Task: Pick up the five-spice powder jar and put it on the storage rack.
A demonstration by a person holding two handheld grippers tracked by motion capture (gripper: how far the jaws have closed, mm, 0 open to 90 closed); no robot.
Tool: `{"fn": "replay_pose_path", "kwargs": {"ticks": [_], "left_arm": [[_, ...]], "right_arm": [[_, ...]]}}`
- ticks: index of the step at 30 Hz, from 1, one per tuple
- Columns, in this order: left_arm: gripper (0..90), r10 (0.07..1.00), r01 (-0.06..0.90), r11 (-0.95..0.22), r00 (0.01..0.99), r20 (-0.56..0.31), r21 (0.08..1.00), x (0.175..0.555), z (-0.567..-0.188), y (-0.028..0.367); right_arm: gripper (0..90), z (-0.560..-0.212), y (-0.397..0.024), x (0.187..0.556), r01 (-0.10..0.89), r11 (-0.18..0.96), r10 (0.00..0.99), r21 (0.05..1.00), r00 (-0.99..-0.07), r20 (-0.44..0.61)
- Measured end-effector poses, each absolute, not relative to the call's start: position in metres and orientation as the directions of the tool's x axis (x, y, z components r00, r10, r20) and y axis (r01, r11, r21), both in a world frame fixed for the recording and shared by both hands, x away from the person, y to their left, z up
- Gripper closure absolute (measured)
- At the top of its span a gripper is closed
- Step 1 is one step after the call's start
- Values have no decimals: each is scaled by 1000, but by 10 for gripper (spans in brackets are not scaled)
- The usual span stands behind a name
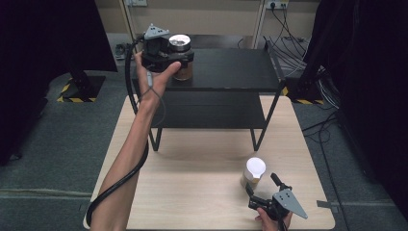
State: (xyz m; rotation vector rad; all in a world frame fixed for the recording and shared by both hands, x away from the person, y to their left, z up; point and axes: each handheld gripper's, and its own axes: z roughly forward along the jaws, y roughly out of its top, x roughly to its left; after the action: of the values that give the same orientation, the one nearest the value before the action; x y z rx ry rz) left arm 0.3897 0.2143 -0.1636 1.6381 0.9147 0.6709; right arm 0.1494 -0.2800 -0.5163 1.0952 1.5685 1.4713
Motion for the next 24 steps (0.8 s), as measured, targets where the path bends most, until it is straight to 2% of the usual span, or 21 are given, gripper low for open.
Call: {"fn": "replay_pose_path", "kwargs": {"ticks": [6,9,13,24], "left_arm": [[290,844,203,-104,536,-22,974,387,-169,214],[136,840,189,-75,541,-40,979,386,-173,216],[0,845,175,-35,530,-64,984,381,-177,217],[0,820,130,-25,570,-54,991,369,-184,225]], "right_arm": [[5,-516,-280,149,109,-6,921,994,-387,48],[5,-516,-280,149,109,-7,921,994,-386,49],[5,-516,-280,149,109,-7,921,994,-386,49],[5,-516,-280,149,109,-8,921,994,-385,50]]}}
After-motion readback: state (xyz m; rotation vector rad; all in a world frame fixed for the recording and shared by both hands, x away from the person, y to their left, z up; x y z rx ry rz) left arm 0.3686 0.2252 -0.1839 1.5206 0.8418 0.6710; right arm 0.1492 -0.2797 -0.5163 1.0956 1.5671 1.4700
